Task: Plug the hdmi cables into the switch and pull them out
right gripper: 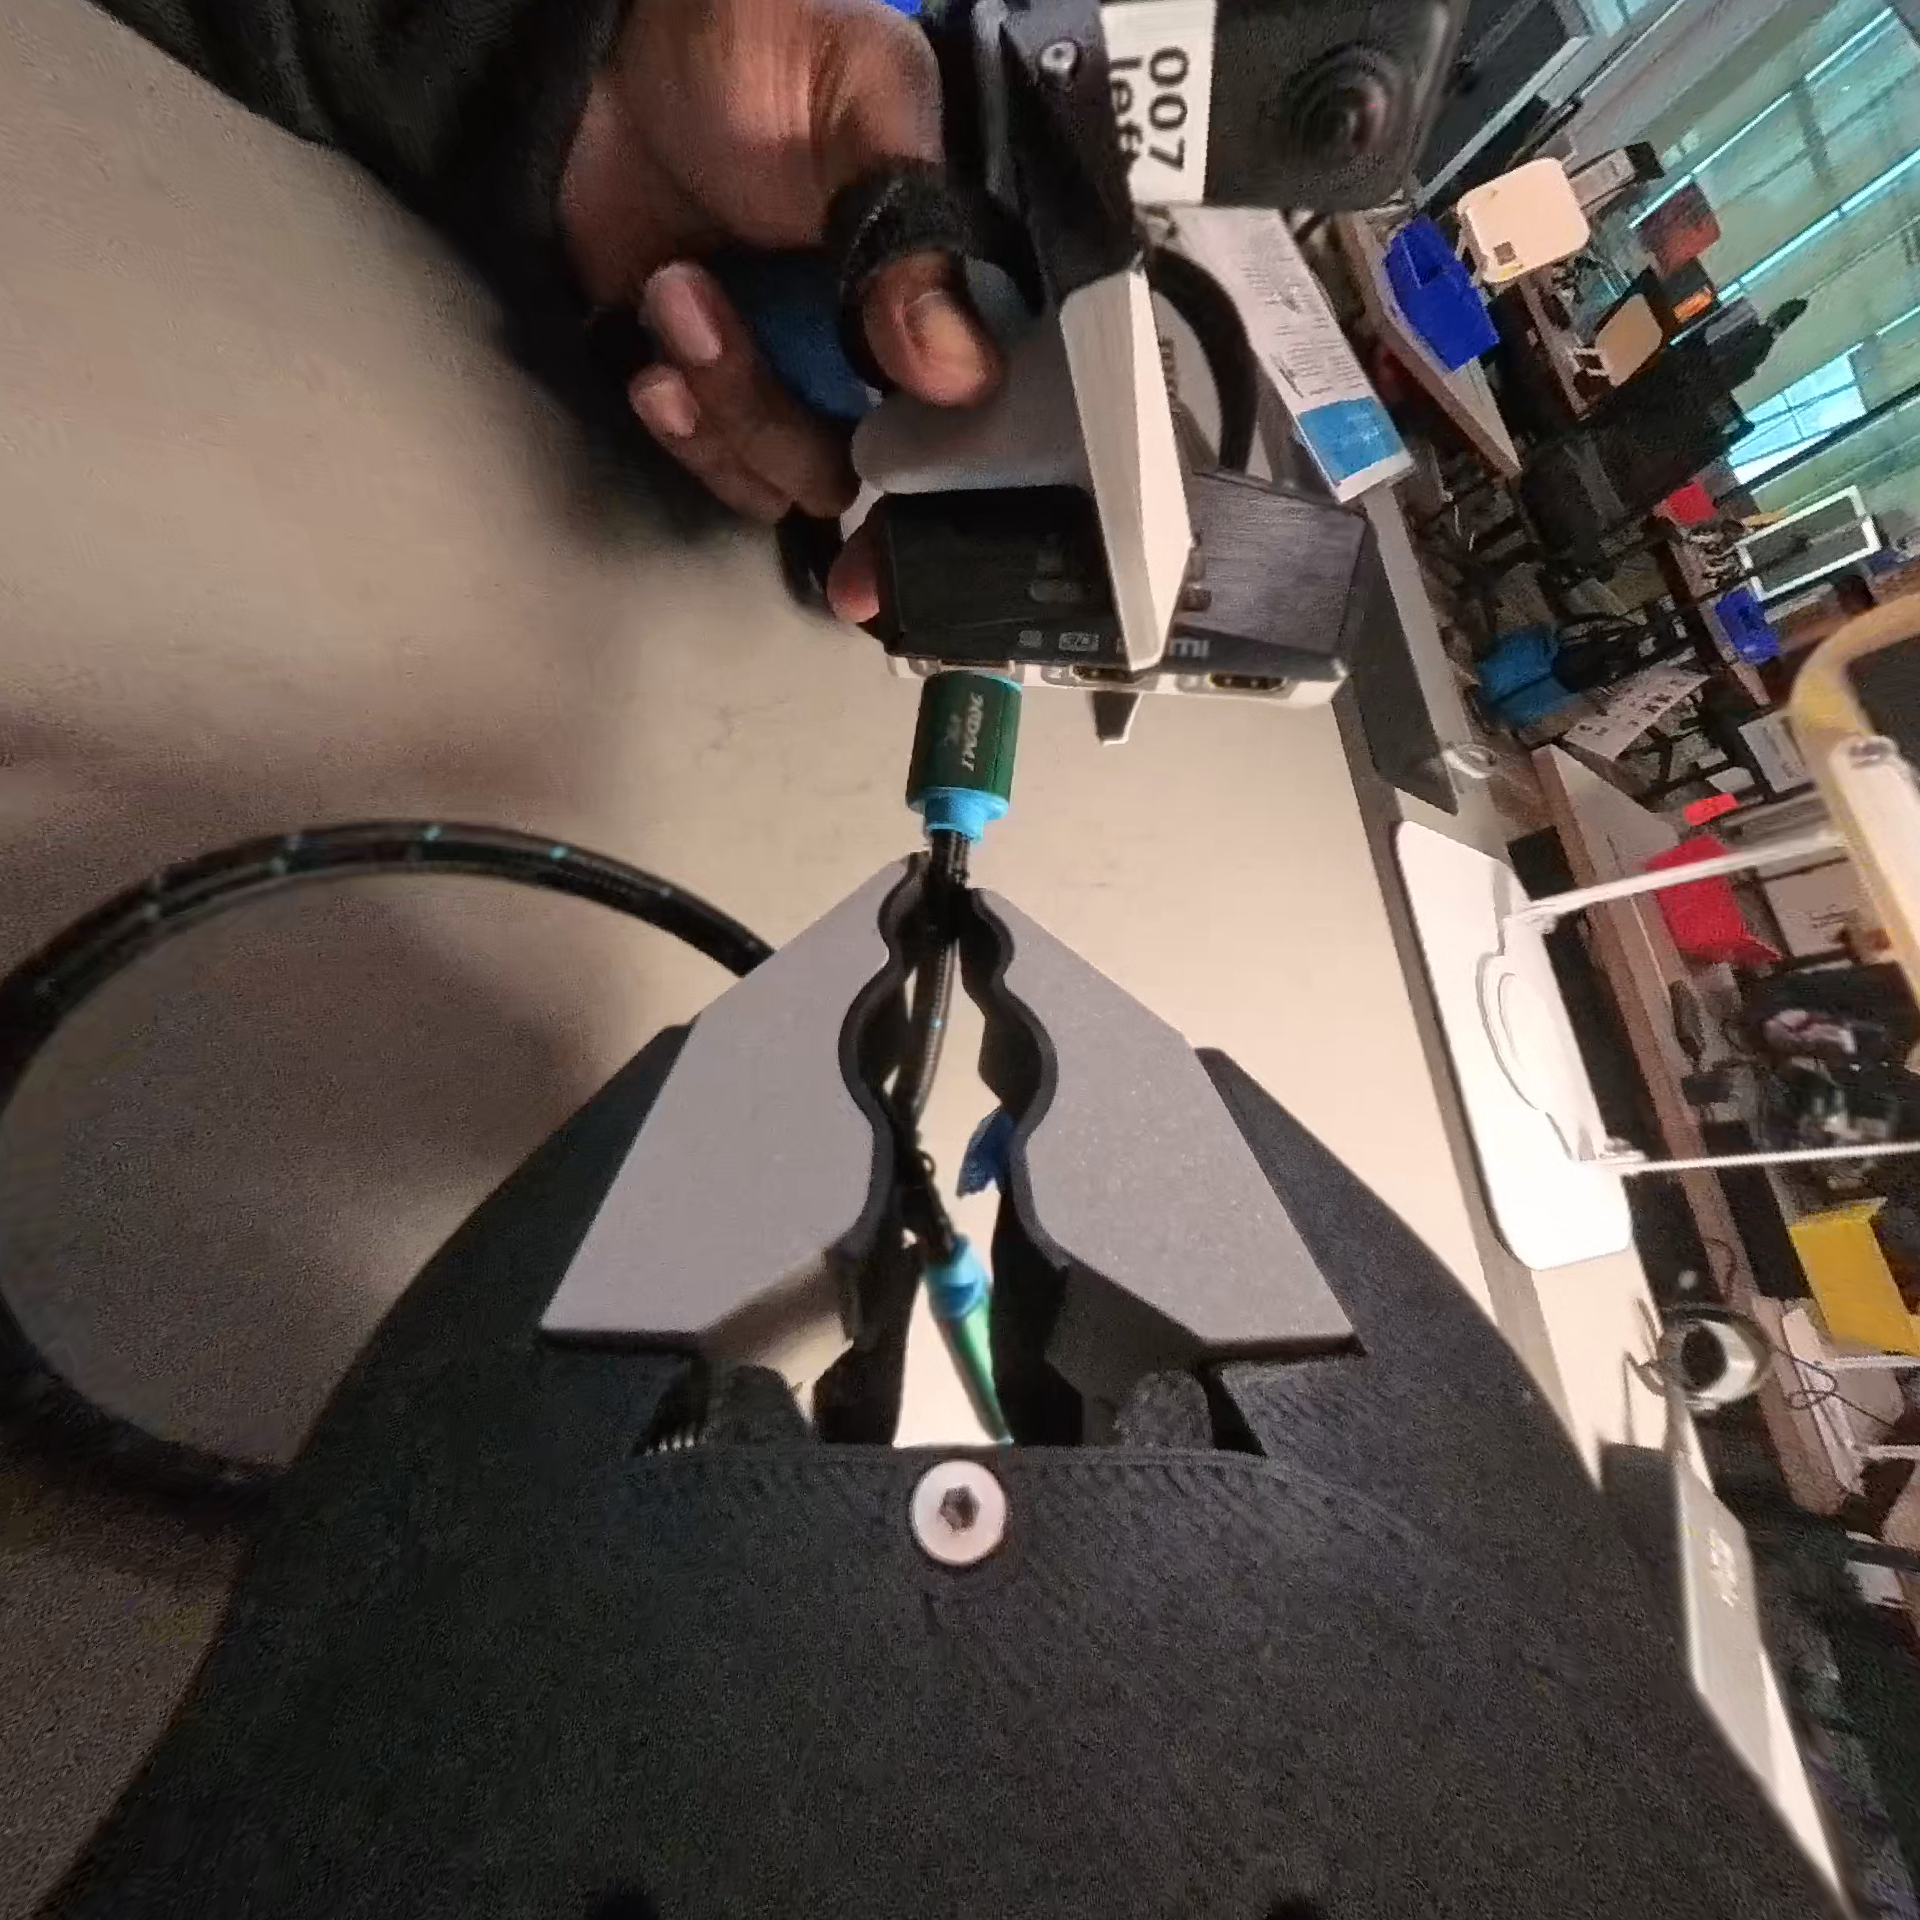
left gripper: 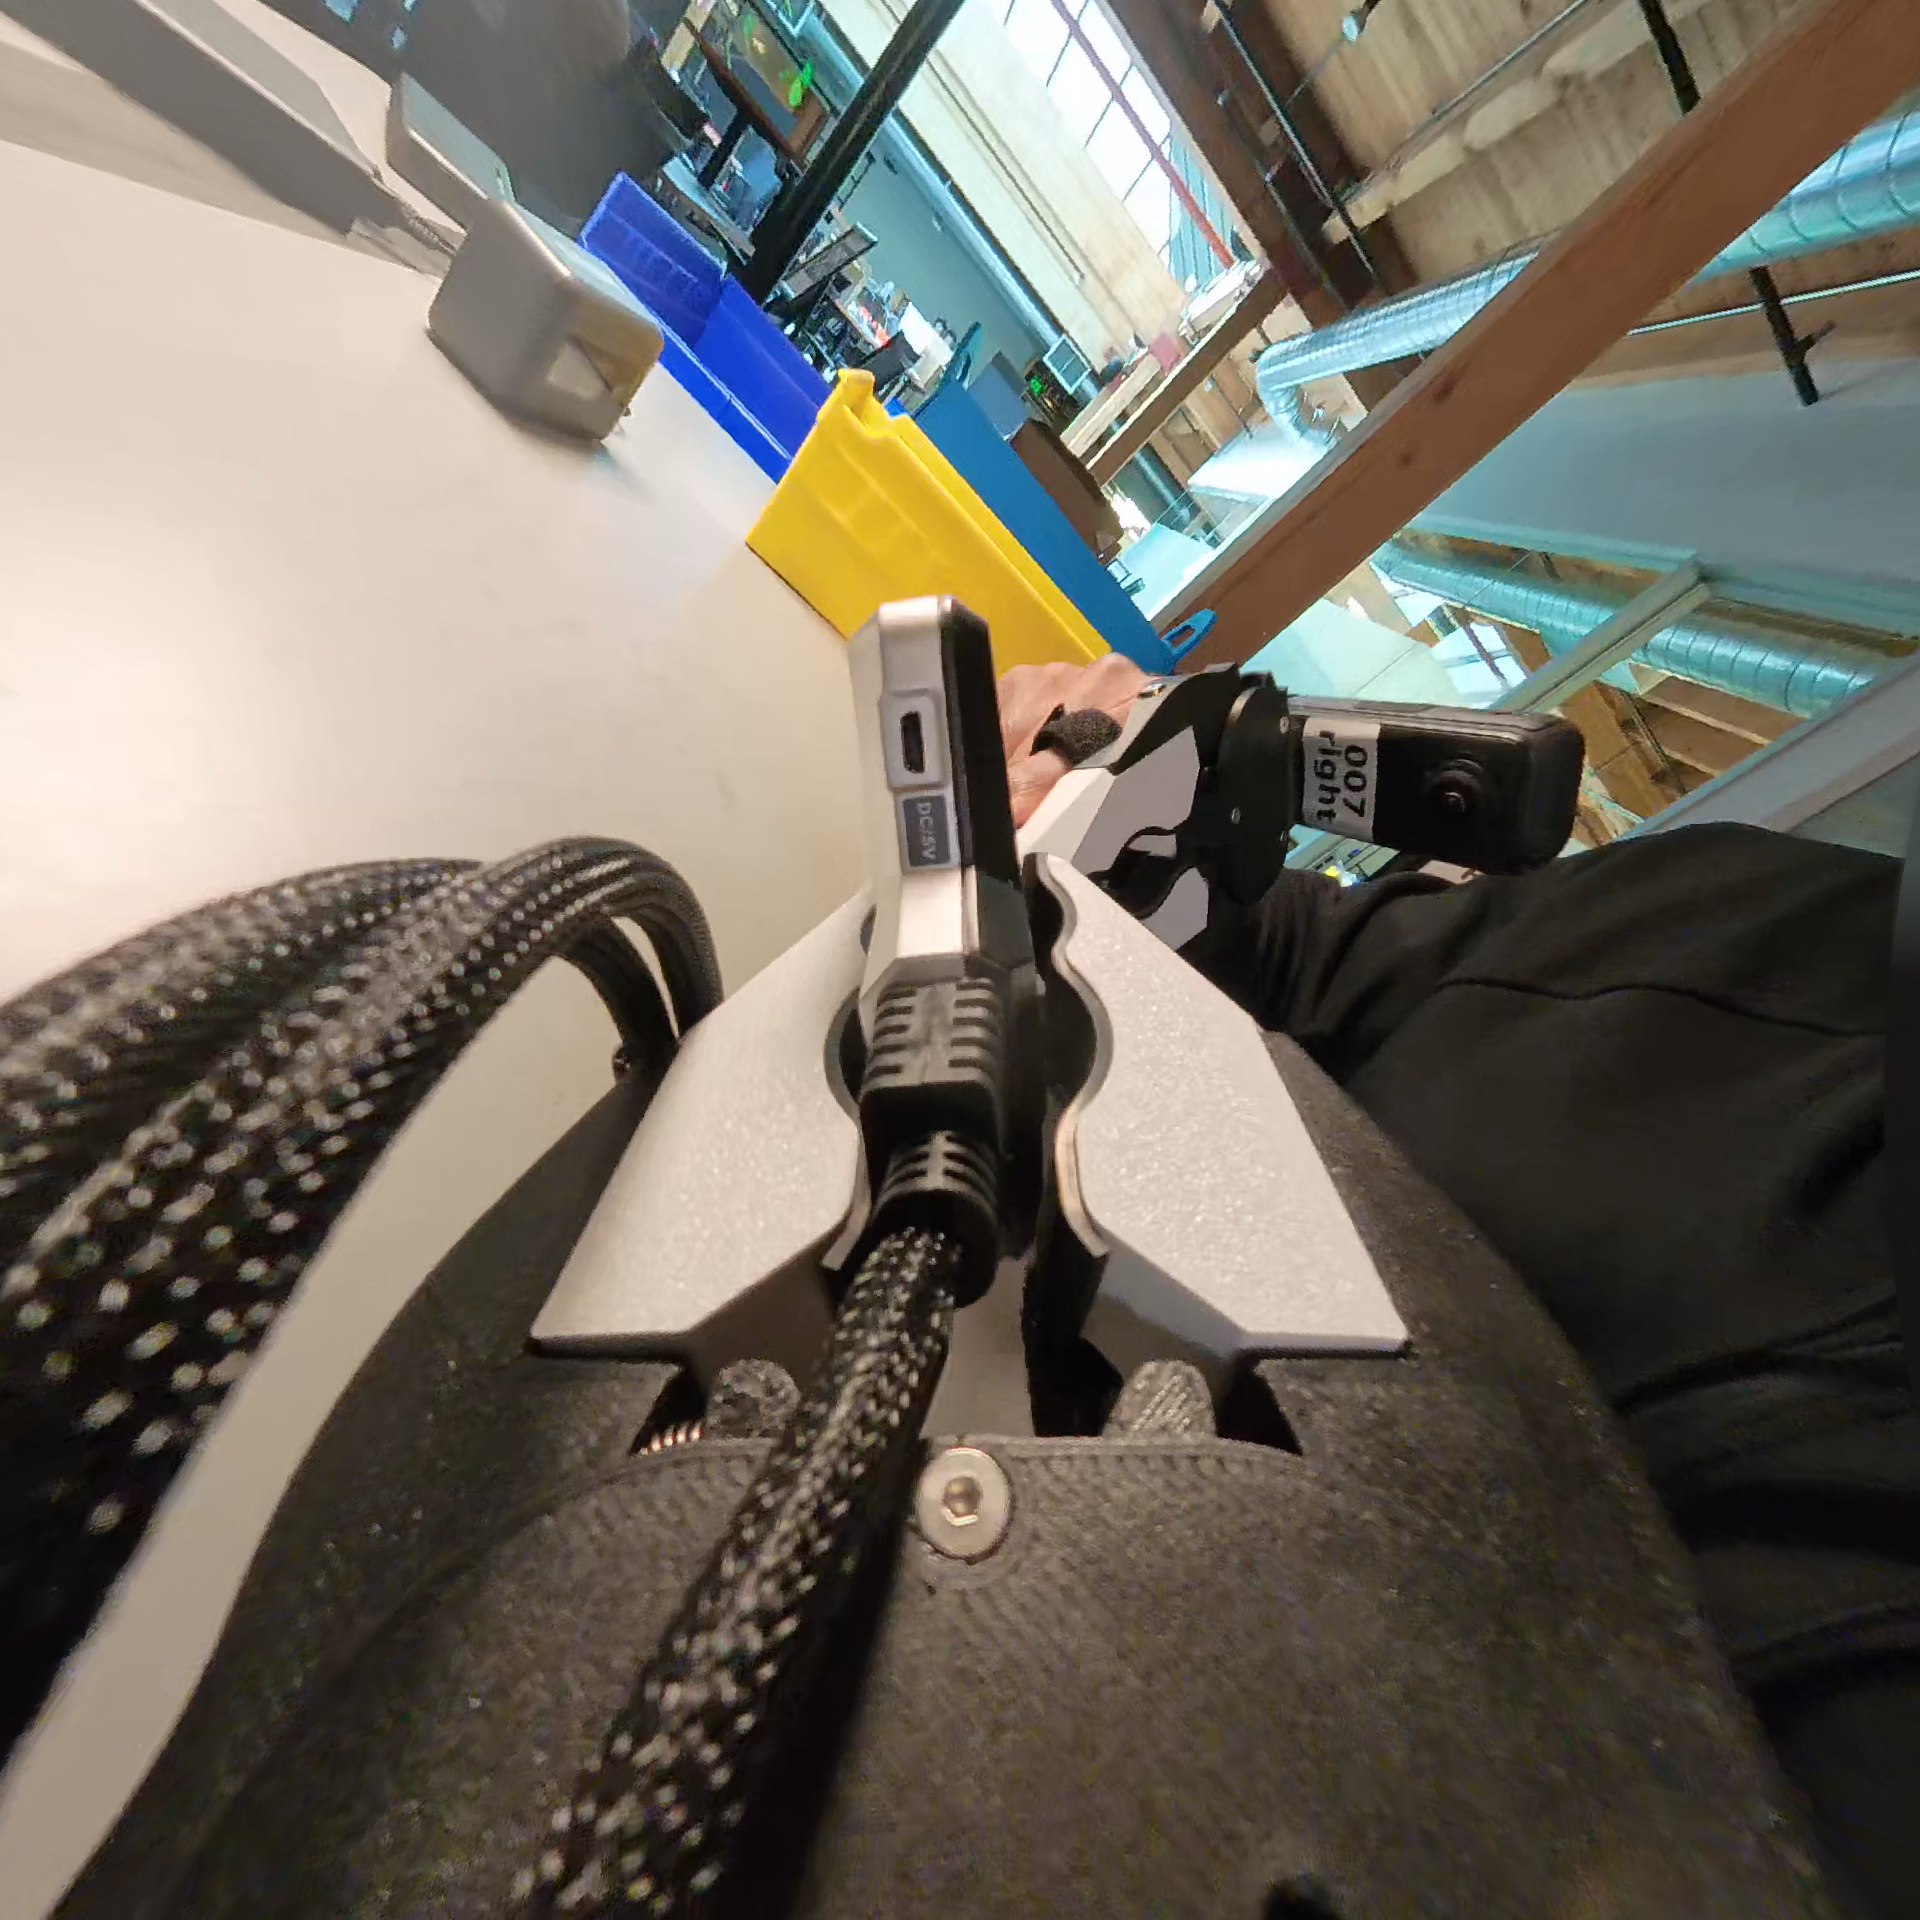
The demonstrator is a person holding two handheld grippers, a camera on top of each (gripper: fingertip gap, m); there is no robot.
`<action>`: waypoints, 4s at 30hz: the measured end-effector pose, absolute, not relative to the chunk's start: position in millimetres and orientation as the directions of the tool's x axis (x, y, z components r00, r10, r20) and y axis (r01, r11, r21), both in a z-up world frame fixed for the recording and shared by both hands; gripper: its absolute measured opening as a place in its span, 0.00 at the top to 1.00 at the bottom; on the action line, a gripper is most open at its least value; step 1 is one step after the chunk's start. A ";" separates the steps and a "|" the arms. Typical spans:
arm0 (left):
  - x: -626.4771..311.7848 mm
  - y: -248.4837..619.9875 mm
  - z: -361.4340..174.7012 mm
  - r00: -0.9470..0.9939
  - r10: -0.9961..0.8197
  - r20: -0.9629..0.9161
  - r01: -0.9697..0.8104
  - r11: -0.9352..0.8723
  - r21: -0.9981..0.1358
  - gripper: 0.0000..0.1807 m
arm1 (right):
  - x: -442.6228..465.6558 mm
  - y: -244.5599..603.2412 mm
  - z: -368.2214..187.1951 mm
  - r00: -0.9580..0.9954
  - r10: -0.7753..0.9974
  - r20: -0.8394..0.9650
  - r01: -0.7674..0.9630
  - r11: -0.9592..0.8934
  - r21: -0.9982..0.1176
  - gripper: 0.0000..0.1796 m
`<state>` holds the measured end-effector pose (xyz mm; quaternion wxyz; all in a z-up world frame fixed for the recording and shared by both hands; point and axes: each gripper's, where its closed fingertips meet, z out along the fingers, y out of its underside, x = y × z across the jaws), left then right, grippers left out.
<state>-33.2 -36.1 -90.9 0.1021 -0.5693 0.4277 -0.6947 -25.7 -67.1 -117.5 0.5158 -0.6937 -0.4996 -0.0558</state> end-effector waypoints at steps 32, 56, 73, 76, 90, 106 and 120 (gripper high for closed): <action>-35.7 -15.9 -86.1 -0.307 -0.592 0.745 -0.283 -0.691 -0.665 0.87 | 31.3 -70.8 -121.8 0.710 0.585 0.391 0.597 -0.208 -0.774 0.96; -33.8 -20.3 -89.5 -0.292 -0.623 0.725 -0.292 -0.664 -0.688 0.88 | 61.1 -104.7 -149.6 0.681 0.642 0.354 0.683 -0.382 -0.622 0.93; -30.9 -19.6 -92.0 -0.268 -0.642 0.718 -0.290 -0.657 -0.696 0.87 | 361.7 -338.7 13.2 0.500 0.193 0.844 0.716 -0.640 -0.278 0.93; -30.4 -17.7 -92.2 -0.257 -0.647 0.718 -0.281 -0.660 -0.696 0.87 | 376.1 -346.1 -35.8 0.501 0.336 0.797 0.707 -0.690 -0.153 0.93; -30.4 -15.7 -91.9 -0.254 -0.644 0.722 -0.275 -0.667 -0.692 0.88 | 383.8 -333.0 -84.5 0.736 0.388 0.554 0.561 -0.808 -0.180 0.82; -31.1 -17.5 -92.4 -0.260 -0.648 0.716 -0.283 -0.658 -0.698 0.88 | 395.8 -284.6 -80.9 0.850 0.211 0.483 0.441 -0.787 -0.432 0.87; -31.1 -16.6 -93.1 -0.254 -0.653 0.714 -0.282 -0.656 -0.700 0.88 | 313.5 -263.1 -90.2 0.705 0.442 0.555 0.699 -0.565 -0.438 0.88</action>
